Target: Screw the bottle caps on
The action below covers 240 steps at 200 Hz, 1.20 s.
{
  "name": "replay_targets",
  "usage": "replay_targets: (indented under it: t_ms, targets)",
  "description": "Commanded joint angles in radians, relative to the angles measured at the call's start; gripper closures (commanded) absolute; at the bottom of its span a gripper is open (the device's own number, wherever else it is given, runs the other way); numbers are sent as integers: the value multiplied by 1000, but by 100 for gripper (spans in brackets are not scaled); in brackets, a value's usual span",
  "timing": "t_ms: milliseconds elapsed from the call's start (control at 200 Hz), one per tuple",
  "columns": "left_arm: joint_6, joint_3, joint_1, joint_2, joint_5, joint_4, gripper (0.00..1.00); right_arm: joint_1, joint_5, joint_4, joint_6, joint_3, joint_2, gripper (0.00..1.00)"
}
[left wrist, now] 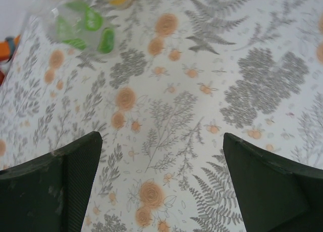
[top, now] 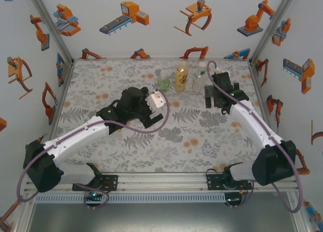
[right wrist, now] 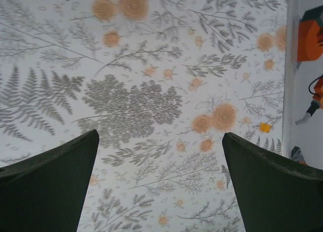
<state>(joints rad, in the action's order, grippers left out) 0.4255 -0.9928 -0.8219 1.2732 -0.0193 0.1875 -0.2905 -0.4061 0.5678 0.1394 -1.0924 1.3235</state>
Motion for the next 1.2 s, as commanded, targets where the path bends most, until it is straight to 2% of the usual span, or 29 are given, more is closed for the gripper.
replay_targets:
  t_ms: [0, 215, 355, 501, 631, 776, 896, 941, 1041, 1096, 1197]
  targets:
    - [-165, 79, 79, -58, -90, -105, 3, 48, -10, -199, -81, 104, -62, 1]
    - [-226, 238, 248, -144, -197, -199, 3, 148, 16, -420, -86, 267, -61, 1]
    - [-254, 328, 353, -171, -259, -272, 3, 166, 27, -637, -131, 382, -35, 1]
    - [-306, 444, 447, -158, -283, -417, 3, 180, 39, -908, -170, 503, 2, 1]
    - [-304, 533, 520, -126, -307, -552, 3, 205, 65, -1039, -138, 540, 57, 1]
    - [-336, 631, 620, -109, -211, -742, 3, 227, 93, -1111, -104, 568, 99, 1]
    - [-343, 676, 667, -55, -142, -883, 3, 244, 140, -1290, -104, 661, 142, 1]
    - [-352, 679, 685, -30, -126, -908, 3, 250, 150, -1380, -103, 697, 163, 1]
    - [-377, 678, 723, 36, -92, -962, 3, 273, 187, -1445, -77, 739, 173, 1]
    - [-377, 666, 735, 56, -87, -971, 3, 279, 208, -1569, -91, 765, 229, 1]
    - [-418, 643, 780, 78, -18, -952, 3, 280, 227, -1551, -93, 762, 221, 1]
